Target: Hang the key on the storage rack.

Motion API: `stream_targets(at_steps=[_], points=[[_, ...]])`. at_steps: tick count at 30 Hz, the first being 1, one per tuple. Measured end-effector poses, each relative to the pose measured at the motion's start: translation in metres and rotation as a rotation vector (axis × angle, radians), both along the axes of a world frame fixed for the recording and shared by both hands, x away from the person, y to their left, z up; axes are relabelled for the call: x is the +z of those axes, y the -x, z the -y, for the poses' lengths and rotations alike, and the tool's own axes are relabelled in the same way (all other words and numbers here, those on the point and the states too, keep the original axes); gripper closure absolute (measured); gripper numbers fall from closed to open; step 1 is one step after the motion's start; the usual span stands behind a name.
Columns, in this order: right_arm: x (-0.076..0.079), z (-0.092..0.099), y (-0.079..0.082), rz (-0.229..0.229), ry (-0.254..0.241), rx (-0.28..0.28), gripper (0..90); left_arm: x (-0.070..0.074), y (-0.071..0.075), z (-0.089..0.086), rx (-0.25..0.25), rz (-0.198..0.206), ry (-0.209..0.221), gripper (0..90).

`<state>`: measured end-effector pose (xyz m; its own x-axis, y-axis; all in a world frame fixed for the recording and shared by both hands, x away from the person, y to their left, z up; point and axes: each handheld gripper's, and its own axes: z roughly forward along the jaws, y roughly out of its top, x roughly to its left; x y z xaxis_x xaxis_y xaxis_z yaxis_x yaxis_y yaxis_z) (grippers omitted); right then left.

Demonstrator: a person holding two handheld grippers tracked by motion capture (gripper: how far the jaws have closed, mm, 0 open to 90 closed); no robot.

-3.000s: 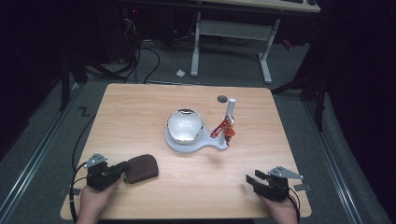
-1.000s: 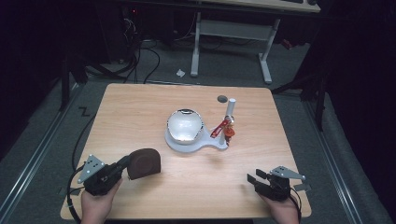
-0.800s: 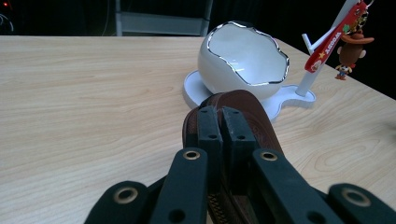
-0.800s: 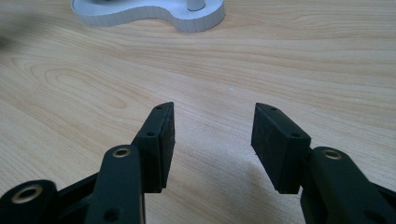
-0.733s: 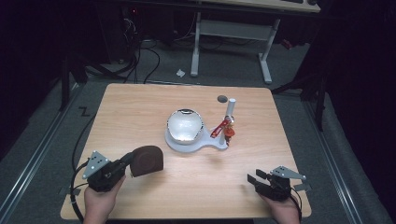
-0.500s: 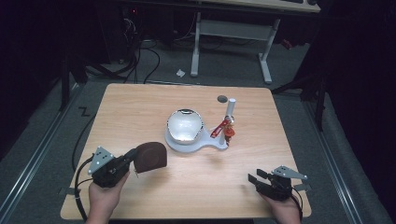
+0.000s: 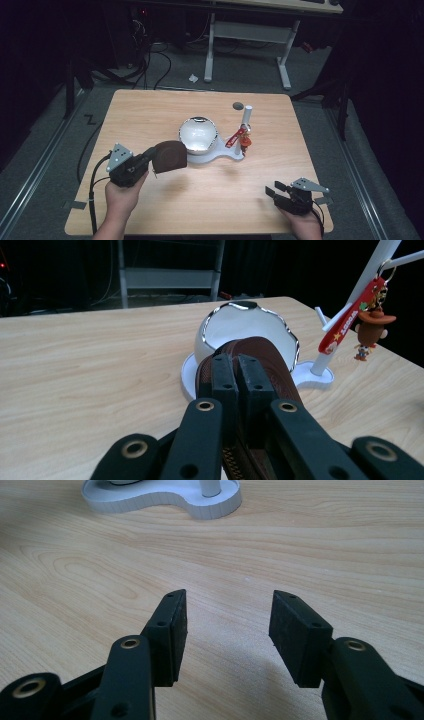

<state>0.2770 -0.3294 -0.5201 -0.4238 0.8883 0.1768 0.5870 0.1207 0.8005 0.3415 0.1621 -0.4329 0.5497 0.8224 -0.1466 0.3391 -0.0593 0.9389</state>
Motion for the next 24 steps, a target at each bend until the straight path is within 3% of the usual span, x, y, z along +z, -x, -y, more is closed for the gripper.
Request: stream_targets(at_steps=[12, 24], points=[[0.000, 0.001, 0.000, 0.001, -0.003, -0.003, 49.9, 0.016, -0.025, 0.021, 0.008, 0.010, -0.023, 87.4], [0.000, 0.002, 0.000, 0.001, -0.007, -0.002, 50.0, 0.010, -0.052, 0.040, 0.027, -0.020, -0.048, 87.4]])
